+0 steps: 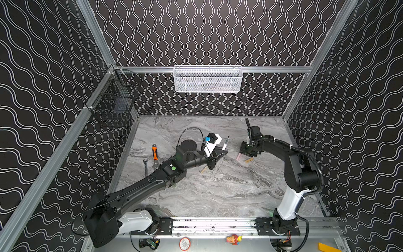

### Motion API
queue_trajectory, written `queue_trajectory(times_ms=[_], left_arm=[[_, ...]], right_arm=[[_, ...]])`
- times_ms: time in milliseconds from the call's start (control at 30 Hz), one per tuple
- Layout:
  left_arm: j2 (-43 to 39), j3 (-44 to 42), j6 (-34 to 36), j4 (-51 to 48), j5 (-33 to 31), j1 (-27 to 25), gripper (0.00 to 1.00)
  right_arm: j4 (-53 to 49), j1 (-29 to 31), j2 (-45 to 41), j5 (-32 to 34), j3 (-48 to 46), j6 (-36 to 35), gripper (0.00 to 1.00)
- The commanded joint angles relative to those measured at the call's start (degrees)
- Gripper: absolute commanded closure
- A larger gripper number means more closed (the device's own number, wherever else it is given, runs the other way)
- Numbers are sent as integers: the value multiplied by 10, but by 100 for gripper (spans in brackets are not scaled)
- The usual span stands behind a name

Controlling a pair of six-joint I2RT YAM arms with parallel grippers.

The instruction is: Insert the pens into the pen caps

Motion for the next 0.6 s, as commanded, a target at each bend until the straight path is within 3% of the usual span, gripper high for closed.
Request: queue_trajectory(times_ms=[0,567], left_arm=[[2,6,11,1,-3,-2,94],[6,12,13,-9,-1,-6,94]], right_arm=[[0,0,7,-6,1,8,67],[8,1,39,-2,4,7,69]])
